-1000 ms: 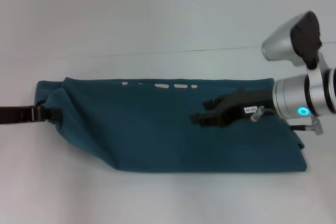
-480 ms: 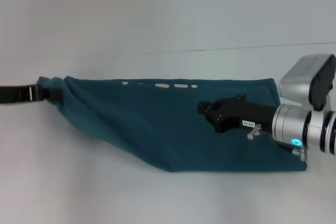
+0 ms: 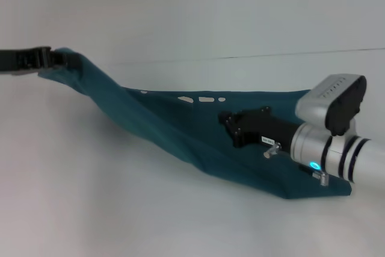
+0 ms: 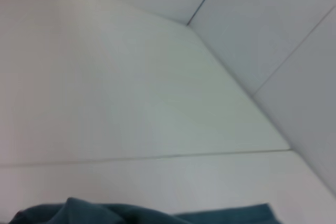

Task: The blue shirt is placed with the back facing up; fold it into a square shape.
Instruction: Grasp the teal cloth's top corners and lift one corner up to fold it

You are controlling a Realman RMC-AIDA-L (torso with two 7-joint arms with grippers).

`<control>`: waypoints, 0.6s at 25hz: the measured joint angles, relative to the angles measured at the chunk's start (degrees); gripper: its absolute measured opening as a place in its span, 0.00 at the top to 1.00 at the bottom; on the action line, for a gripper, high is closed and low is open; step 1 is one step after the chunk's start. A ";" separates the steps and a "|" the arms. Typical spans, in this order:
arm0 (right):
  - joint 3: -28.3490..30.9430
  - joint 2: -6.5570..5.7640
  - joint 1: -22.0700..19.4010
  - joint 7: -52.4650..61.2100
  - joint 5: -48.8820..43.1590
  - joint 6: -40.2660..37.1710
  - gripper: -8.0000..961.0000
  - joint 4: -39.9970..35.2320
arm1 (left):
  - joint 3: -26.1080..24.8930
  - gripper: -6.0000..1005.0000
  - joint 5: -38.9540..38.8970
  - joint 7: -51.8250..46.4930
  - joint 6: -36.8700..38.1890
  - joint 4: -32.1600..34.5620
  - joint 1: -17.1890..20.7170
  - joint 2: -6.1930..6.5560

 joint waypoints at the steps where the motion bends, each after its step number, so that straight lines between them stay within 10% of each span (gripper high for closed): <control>1: -0.92 0.02 0.53 -0.28 1.15 0.73 0.99 0.12 | -0.05 0.93 -0.39 -0.11 0.19 -0.07 -0.40 0.19; 15: -10.21 0.18 8.98 -0.08 5.21 8.75 0.99 2.52 | -0.50 0.93 -2.35 -1.46 1.92 0.21 -4.19 1.94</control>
